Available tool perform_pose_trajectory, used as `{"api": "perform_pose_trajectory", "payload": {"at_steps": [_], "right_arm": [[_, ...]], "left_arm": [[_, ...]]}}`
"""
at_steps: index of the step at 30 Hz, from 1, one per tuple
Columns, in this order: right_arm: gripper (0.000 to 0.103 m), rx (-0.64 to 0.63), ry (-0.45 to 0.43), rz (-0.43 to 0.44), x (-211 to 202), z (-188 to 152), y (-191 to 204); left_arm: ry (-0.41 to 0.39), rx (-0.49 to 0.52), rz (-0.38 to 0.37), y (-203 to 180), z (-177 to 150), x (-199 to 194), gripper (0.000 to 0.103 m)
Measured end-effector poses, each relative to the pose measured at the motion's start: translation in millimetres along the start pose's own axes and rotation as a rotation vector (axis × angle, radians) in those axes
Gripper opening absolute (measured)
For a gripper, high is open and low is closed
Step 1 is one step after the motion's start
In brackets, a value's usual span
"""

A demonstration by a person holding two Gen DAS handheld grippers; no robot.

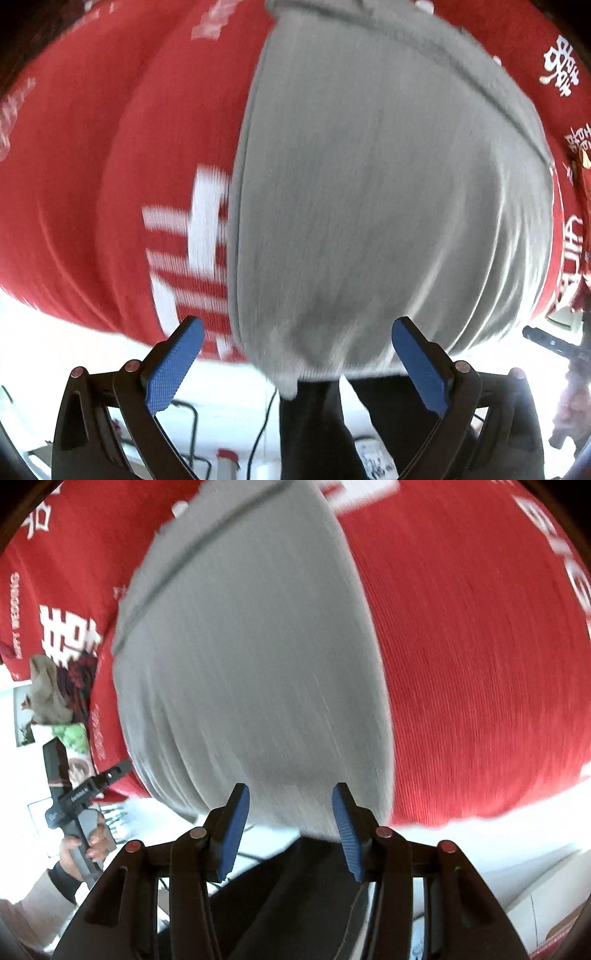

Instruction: Fold small clothes

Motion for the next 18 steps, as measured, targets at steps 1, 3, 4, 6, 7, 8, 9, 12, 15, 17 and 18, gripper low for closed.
{"api": "perform_pose_trajectory", "payload": {"at_steps": [1,3,4,6,7,8,9,12,15,17,18], "right_arm": [[0.051,-0.007,0.006,-0.014,2.5,-6.8,-3.9],[0.051,-0.013,0.015,-0.046,11.9,-21.4,-11.9],[0.051,-0.01,0.015,-0.055,16.8,-26.6,-16.0],[0.051,-0.017,0.01,-0.069,29.7,-34.2,-22.2],[0.051,-0.024,0.009,-0.076,36.3,-37.0,-24.5],[0.051,-0.03,0.003,-0.075,43.1,-39.4,-26.3],[0.051,-0.036,-0.003,-0.074,48.7,-39.9,-25.3],[0.053,-0.046,-0.012,-0.057,63.7,-42.9,-19.5],[0.052,-0.036,-0.022,-0.02,68.4,-49.2,-14.0],[0.029,0.019,-0.037,0.026,64.3,-51.3,-12.1],[0.017,0.045,-0.037,0.045,59.6,-52.2,-17.0]], "left_arm": [[0.022,-0.007,-0.011,3.6,-9.8,6.7,0.102],[0.048,-0.019,-0.033,7.2,-23.9,18.0,0.102],[0.057,-0.024,-0.042,7.1,-29.6,23.7,0.102],[0.077,-0.036,-0.062,6.0,-38.9,36.2,0.102],[0.083,-0.039,-0.069,5.9,-41.2,40.9,0.102],[0.085,-0.039,-0.075,3.9,-44.0,44.5,0.102],[0.087,-0.043,-0.075,3.2,-46.4,48.5,0.102],[0.077,-0.049,-0.081,0.0,-50.4,50.6,0.101],[0.079,-0.036,-0.093,-2.1,-57.6,50.3,0.078],[0.093,-0.036,-0.157,-9.8,-62.8,46.3,0.044],[0.098,-0.023,-0.181,-11.4,-63.0,44.3,0.017]]}}
Point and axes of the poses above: each gripper's, at about its wrist camera, not at the fingertips, and x roughly the way its jaws point, y to its left, z to its top, the point moved 4 cm from there along x, roughly the way its jaws point, and after that the axes turned 11 degrees about -y, right-handed, at the moved point
